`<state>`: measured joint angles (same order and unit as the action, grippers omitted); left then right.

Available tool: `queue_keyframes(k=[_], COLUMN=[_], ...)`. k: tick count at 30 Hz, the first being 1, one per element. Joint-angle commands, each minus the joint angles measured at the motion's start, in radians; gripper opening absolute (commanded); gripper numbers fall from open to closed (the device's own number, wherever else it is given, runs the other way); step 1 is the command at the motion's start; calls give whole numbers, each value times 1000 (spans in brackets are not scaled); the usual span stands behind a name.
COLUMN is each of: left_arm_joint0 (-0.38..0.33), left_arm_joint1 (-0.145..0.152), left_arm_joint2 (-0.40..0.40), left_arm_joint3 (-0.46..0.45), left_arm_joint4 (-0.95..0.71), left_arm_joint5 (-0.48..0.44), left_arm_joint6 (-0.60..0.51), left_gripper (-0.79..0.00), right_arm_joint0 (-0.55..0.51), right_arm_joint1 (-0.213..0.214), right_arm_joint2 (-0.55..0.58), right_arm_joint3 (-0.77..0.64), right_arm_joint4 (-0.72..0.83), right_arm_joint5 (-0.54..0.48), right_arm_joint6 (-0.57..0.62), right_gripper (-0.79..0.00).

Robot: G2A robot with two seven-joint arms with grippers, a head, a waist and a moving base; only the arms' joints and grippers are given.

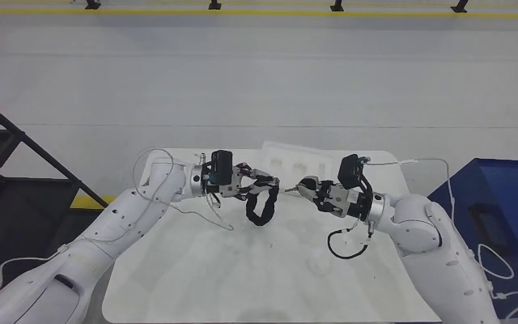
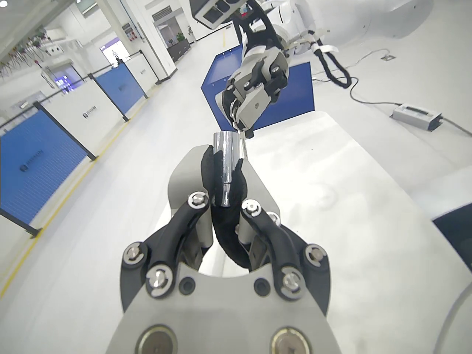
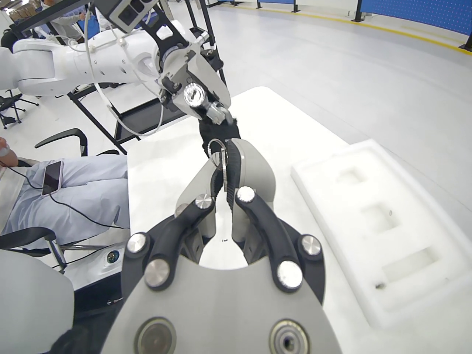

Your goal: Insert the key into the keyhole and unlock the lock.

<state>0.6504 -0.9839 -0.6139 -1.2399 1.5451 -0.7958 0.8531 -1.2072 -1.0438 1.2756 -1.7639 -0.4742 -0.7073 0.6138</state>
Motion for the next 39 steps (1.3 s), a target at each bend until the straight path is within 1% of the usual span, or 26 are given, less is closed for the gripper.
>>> queue_keyframes(k=[1, 7, 11, 15, 26, 28, 31, 39], left_arm_joint0=[16, 50, 64, 70, 76, 92, 105, 124], left_arm_joint1=[2, 4, 6, 6, 5, 4, 3, -16], left_arm_joint2=[-3, -23, -38, -44, -46, -54, -59, -55], left_arm_joint3=[-13, -28, -27, -27, -31, -44, -61, -57], left_arm_joint4=[49, 105, 129, 144, 140, 133, 156, 166], left_arm_joint5=[59, 165, 201, 219, 229, 254, 286, 351], left_arm_joint6=[23, 70, 92, 118, 106, 71, 52, 85], left_gripper=[-785, -785, -785, -785, -785, -785, -785, -785], right_arm_joint0=[-24, -107, -155, -185, -187, -195, -211, -259], right_arm_joint1=[4, 13, 13, 11, 10, 10, 11, 10], right_arm_joint2=[14, 59, 79, 77, 77, 76, 70, 61], right_arm_joint3=[-46, -173, -228, -250, -251, -269, -323, -419], right_arm_joint4=[12, 55, 63, 51, 50, 28, -7, -84], right_arm_joint5=[37, 165, 233, 263, 268, 298, 350, 470], right_arm_joint6=[15, 38, -12, -69, -75, -77, -55, -48], right_gripper=[-785, -785, -785, -785, -785, -785, -785, -785])
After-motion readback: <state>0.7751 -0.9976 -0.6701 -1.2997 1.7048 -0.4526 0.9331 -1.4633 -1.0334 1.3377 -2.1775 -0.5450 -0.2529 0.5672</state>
